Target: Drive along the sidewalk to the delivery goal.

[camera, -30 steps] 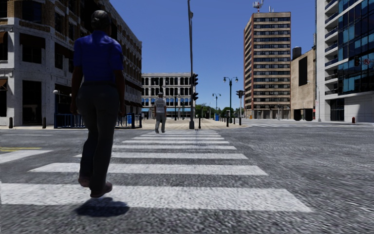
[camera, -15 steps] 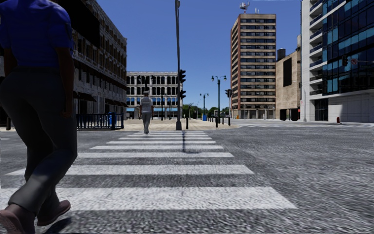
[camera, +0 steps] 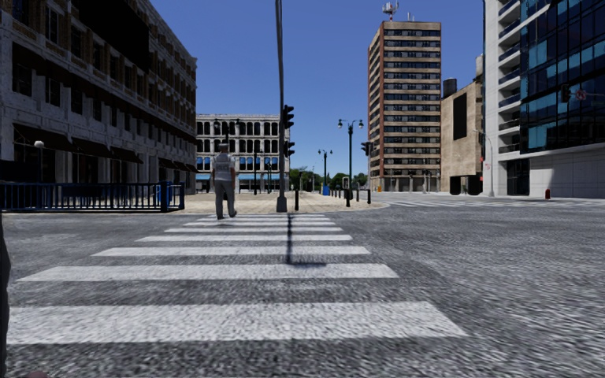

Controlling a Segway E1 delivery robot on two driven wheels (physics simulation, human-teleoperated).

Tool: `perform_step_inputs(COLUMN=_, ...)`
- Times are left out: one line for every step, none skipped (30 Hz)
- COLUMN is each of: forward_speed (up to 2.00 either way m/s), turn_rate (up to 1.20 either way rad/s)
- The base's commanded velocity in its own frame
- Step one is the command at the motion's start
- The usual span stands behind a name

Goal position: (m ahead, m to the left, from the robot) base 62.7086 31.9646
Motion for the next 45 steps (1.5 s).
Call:
perform_step_inputs(forward_speed=2.00, turn_rate=0.00)
perform_step_inputs(forward_speed=2.00, turn_rate=0.00)
perform_step_inputs(forward_speed=2.00, turn_rate=0.00)
perform_step_inputs(forward_speed=2.00, turn_rate=0.00)
perform_step_inputs(forward_speed=2.00, turn_rate=0.00)
perform_step_inputs(forward_speed=2.00, turn_rate=0.00)
perform_step_inputs(forward_speed=2.00, turn_rate=0.00)
perform_step_inputs(forward_speed=2.00, turn_rate=0.00)
perform_step_inputs(forward_speed=2.00, turn_rate=0.00)
perform_step_inputs(forward_speed=2.00, turn_rate=0.00)
perform_step_inputs(forward_speed=2.00, turn_rate=0.00)
perform_step_inputs(forward_speed=2.00, turn_rate=0.00)
perform_step_inputs(forward_speed=2.00, turn_rate=0.00)
perform_step_inputs(forward_speed=2.00, turn_rate=0.00)
perform_step_inputs(forward_speed=2.00, turn_rate=0.00)
perform_step_inputs(forward_speed=2.00, turn_rate=0.00)
perform_step_inputs(forward_speed=2.00, turn_rate=0.00)
perform_step_inputs(forward_speed=2.00, turn_rate=0.00)
perform_step_inputs(forward_speed=2.00, turn_rate=0.00)
perform_step_inputs(forward_speed=2.00, turn_rate=0.00)
perform_step_inputs(forward_speed=2.00, turn_rate=0.00)
perform_step_inputs(forward_speed=2.00, turn_rate=0.00)
perform_step_inputs(forward_speed=2.00, turn_rate=0.00)
perform_step_inputs(forward_speed=2.00, turn_rate=0.00)
perform_step_inputs(forward_speed=2.00, turn_rate=0.00)
perform_step_inputs(forward_speed=2.00, turn_rate=0.00)
perform_step_inputs(forward_speed=2.00, turn_rate=0.00)
perform_step_inputs(forward_speed=2.00, turn_rate=0.00)
perform_step_inputs(forward_speed=2.00, turn_rate=0.00)
perform_step_inputs(forward_speed=2.00, turn_rate=0.00)
perform_step_inputs(forward_speed=2.00, turn_rate=0.00)
perform_step_inputs(forward_speed=2.00, turn_rate=0.00)
perform_step_inputs(forward_speed=2.00, turn_rate=0.00)
perform_step_inputs(forward_speed=2.00, turn_rate=0.00)
perform_step_inputs(forward_speed=2.00, turn_rate=0.00)
perform_step_inputs(forward_speed=2.00, turn_rate=0.02)
perform_step_inputs(forward_speed=2.00, turn_rate=0.02)
perform_step_inputs(forward_speed=2.00, turn_rate=0.04)
perform_step_inputs(forward_speed=2.00, turn_rate=0.12)
perform_step_inputs(forward_speed=2.00, turn_rate=0.17)
perform_step_inputs(forward_speed=2.00, turn_rate=0.17)
perform_step_inputs(forward_speed=2.00, turn_rate=0.19)
perform_step_inputs(forward_speed=2.00, turn_rate=0.19)
perform_step_inputs(forward_speed=2.00, turn_rate=0.20)
perform_step_inputs(forward_speed=2.00, turn_rate=0.20)
